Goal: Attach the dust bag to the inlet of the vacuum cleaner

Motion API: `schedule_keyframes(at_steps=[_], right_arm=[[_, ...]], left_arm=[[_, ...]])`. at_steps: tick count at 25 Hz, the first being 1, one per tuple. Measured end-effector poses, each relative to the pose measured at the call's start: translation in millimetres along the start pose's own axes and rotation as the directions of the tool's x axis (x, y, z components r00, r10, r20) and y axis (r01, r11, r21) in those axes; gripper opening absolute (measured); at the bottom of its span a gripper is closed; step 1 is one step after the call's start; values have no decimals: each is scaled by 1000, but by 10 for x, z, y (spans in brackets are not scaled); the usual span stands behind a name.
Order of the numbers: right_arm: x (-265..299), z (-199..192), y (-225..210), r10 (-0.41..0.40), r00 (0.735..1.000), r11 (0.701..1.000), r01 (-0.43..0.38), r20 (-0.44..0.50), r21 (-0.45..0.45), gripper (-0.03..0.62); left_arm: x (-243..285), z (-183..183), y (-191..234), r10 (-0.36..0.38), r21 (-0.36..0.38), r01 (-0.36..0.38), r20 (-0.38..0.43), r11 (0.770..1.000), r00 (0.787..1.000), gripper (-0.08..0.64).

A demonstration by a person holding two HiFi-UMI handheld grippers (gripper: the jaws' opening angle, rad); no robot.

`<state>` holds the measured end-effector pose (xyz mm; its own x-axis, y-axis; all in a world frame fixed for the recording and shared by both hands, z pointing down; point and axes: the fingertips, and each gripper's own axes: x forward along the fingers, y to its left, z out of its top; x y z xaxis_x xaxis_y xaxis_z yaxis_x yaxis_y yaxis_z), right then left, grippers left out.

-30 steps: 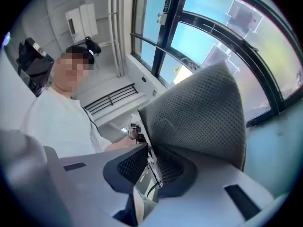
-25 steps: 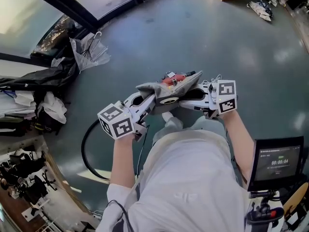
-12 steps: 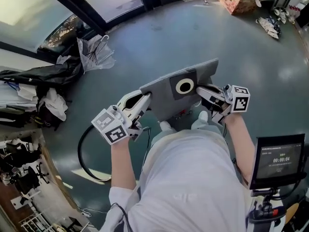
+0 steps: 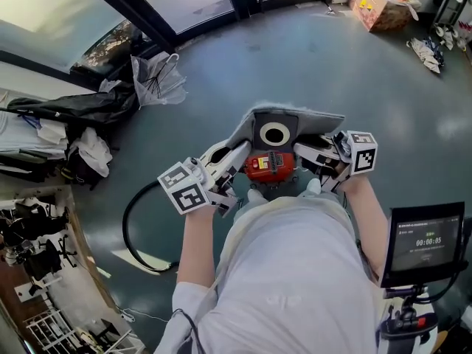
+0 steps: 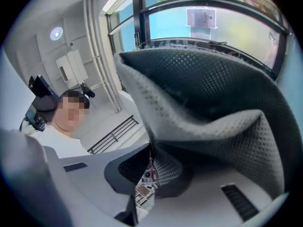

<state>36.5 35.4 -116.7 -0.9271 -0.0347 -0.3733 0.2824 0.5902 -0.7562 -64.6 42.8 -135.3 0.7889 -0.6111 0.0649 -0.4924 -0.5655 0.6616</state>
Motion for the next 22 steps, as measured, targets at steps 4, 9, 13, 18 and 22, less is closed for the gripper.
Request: schedule_keyframes(at_steps=[4,9,13,18,22], right_arm=[[-12,-36,57,5,999,999,-7,-36,-46,20],[-111,129,259,102,995,992,-103,-21,-70,15],[-99,166,407,137,983,977,-154,-124,-144,12],[-34,265,300,109,989,985,-121,-105,-123,12],[-61,285,206,67,997,994,-69,-34,-89,14]], left_arm=[[-58,61,-127,-43,108,47,-38,993,998,18],[-217,242,-259,-87,378,95,-38,921,995,23],[-199,281,-262,-100,446,119,-66,887,993,222],[140,130,-399,-190,325,214,-103,921,976,285],[180,269,-178,-141,98,140,-4,985,990,35]])
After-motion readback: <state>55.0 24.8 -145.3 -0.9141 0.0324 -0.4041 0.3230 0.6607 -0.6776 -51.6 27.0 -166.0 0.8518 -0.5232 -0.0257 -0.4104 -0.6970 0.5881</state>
